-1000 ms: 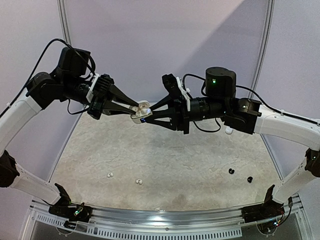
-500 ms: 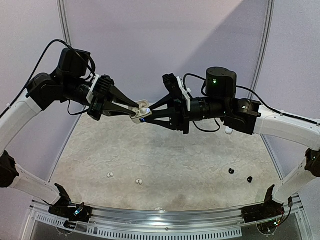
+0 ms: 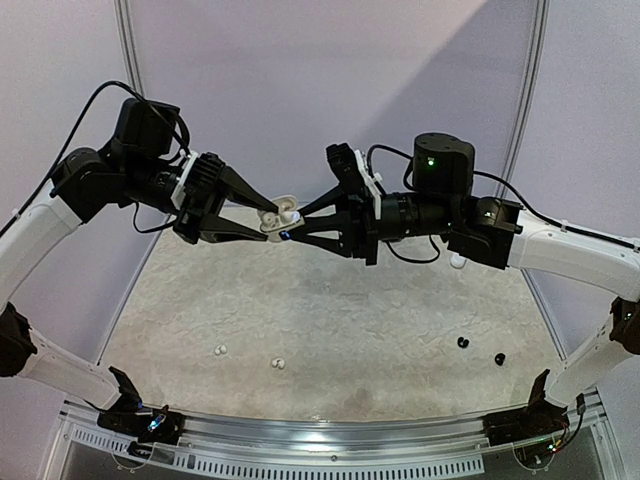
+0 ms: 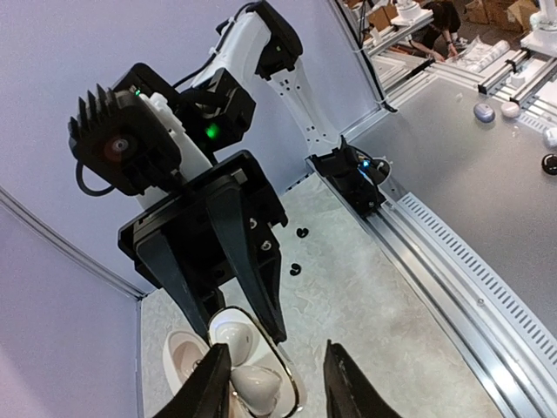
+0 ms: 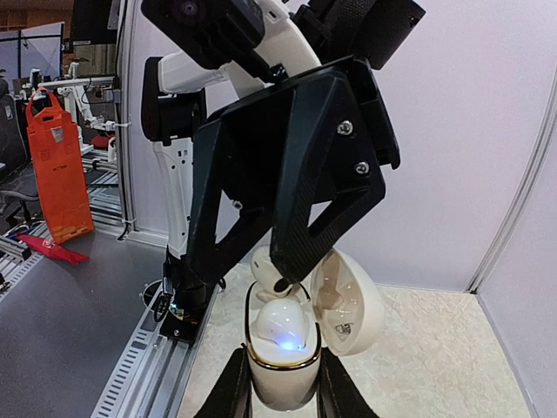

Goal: Insert the wireless bluetooth earbuds into the charging case

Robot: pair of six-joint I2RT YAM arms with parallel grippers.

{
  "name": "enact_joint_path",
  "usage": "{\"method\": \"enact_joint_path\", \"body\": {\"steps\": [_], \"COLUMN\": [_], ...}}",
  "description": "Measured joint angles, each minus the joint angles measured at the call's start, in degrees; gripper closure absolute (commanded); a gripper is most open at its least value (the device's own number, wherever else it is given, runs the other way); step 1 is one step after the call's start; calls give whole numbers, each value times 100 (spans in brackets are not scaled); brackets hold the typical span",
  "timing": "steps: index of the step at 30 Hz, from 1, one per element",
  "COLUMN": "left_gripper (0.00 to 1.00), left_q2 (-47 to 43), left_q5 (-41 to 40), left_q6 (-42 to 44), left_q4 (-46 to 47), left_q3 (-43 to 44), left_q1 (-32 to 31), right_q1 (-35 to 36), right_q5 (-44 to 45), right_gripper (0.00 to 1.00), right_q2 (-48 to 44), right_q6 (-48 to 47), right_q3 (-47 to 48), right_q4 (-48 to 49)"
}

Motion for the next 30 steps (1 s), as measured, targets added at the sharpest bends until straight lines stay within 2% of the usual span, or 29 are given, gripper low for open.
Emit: {"method": "enact_joint_path", "body": {"steps": [5, 14, 16, 21, 24, 30], "left_gripper": [47, 46, 45, 46, 47, 49], "left_q2": [-83, -227, -341, -625, -697, -284], "left_q5": [-55, -90, -17, -55, -560, -1956], "left_q6": [9, 11, -190, -1482, -2096, -2677], "left_q4": [-11, 76, 304, 1513, 1956, 2070], "left_q3": [-39, -72, -125, -155, -155, -179], "left_q1": [0, 0, 0, 2, 61, 192], "right_q1": [-4, -9, -4, -4, 0, 118], "right_q5": [9, 59, 103, 186, 192, 212], "right_gripper": [99, 99, 99, 99, 99, 100], "right_q2": [0, 0, 0, 0, 0, 0], "right_q6": [59, 90, 87, 85, 85, -33], "right_q3": [0, 0, 0, -26, -28, 4], "right_q4": [81, 138, 140, 140, 142, 39]}}
